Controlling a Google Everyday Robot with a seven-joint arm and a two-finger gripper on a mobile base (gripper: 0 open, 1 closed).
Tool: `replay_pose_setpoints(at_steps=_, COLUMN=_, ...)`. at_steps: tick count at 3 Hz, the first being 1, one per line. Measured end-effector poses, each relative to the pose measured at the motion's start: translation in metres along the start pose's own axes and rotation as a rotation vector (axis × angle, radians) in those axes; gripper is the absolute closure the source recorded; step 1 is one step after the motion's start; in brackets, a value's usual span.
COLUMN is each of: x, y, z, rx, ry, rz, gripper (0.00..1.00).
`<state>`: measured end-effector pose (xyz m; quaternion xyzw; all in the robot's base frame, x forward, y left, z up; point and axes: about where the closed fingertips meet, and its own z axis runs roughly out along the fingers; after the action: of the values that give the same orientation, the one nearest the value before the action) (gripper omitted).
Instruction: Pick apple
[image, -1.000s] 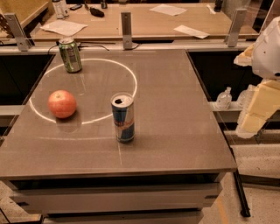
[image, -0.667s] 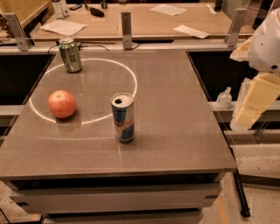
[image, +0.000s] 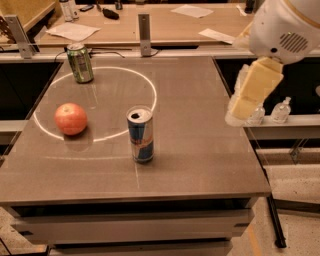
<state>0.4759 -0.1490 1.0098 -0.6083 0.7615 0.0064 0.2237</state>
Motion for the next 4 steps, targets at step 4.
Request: replay_pose_setpoints(at_steps=4, x=-0.193, y=-0.011, z=0.061, rx=0.016, ry=0.006, rz=-0.255, gripper=0.0)
